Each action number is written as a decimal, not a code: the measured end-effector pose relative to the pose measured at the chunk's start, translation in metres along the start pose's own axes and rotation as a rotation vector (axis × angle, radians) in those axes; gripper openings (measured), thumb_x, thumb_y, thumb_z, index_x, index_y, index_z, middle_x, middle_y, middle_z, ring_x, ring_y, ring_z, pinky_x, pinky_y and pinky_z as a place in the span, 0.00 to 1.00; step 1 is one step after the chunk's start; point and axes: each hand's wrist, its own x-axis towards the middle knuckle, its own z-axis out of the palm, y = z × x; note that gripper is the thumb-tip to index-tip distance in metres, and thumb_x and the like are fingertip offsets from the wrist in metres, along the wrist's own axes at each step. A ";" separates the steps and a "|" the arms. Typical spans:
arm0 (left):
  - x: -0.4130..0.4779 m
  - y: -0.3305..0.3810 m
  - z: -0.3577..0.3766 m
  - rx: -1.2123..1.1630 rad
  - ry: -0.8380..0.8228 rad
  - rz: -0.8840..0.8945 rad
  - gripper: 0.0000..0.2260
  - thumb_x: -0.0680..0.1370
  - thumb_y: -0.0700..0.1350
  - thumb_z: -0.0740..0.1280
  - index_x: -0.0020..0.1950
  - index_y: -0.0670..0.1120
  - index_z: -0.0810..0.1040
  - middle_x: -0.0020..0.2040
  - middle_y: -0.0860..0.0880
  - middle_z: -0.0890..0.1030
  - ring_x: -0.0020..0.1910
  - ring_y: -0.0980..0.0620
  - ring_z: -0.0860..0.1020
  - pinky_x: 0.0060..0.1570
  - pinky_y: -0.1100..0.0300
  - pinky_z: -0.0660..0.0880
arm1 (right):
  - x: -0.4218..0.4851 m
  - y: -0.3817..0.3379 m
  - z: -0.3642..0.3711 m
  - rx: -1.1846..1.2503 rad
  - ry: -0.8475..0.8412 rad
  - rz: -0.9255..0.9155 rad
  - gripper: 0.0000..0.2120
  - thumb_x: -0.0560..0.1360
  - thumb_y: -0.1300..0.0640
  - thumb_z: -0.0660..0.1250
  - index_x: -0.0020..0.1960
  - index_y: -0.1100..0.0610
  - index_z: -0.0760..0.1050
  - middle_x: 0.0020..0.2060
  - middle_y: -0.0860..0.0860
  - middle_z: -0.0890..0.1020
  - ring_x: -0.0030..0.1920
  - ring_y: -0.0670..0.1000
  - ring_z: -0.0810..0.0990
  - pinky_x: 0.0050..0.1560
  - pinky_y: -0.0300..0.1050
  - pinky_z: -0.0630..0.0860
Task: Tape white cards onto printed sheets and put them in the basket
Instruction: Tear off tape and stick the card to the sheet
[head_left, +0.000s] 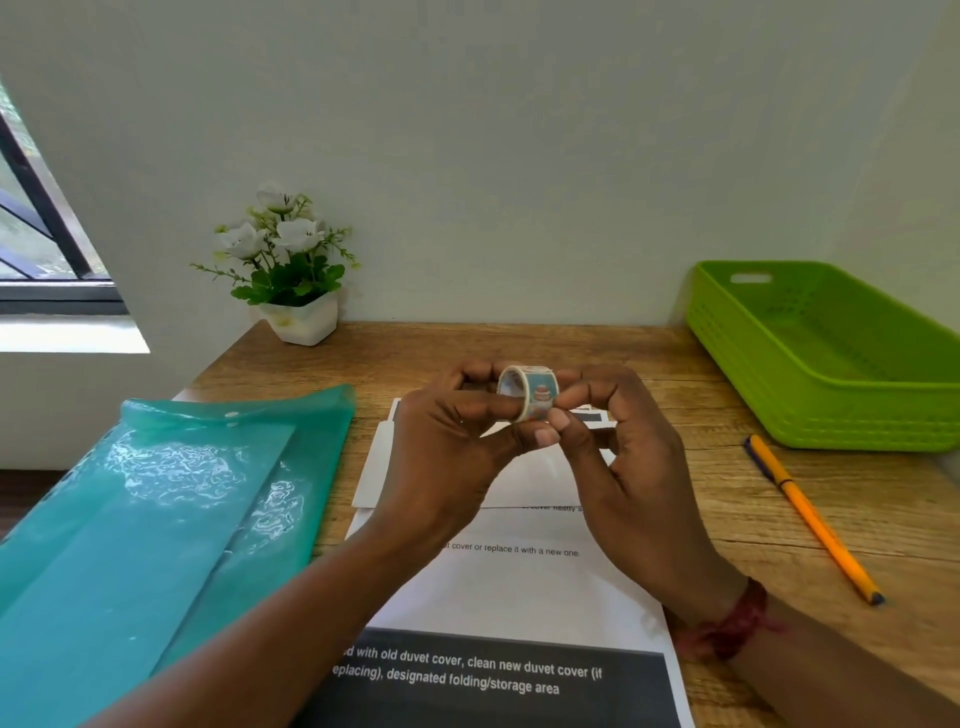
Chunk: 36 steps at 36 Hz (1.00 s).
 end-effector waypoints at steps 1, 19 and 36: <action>0.000 0.000 0.000 0.017 -0.001 0.012 0.12 0.63 0.50 0.75 0.44 0.63 0.83 0.52 0.64 0.81 0.54 0.64 0.79 0.50 0.67 0.78 | 0.000 0.000 0.000 0.007 -0.008 0.011 0.05 0.78 0.58 0.64 0.53 0.56 0.74 0.53 0.49 0.78 0.55 0.47 0.78 0.44 0.29 0.73; 0.000 -0.009 0.000 0.268 0.029 0.160 0.14 0.65 0.58 0.71 0.49 0.58 0.83 0.53 0.67 0.77 0.55 0.67 0.77 0.51 0.73 0.75 | 0.001 0.002 -0.003 0.059 0.027 0.038 0.04 0.76 0.56 0.67 0.50 0.56 0.76 0.49 0.48 0.81 0.52 0.47 0.80 0.42 0.30 0.74; -0.004 -0.010 0.000 0.365 0.085 0.285 0.16 0.68 0.57 0.71 0.50 0.50 0.86 0.54 0.61 0.77 0.54 0.71 0.74 0.49 0.77 0.71 | -0.002 0.002 0.000 0.015 -0.013 -0.009 0.04 0.78 0.54 0.62 0.50 0.54 0.72 0.48 0.48 0.79 0.51 0.42 0.78 0.43 0.27 0.70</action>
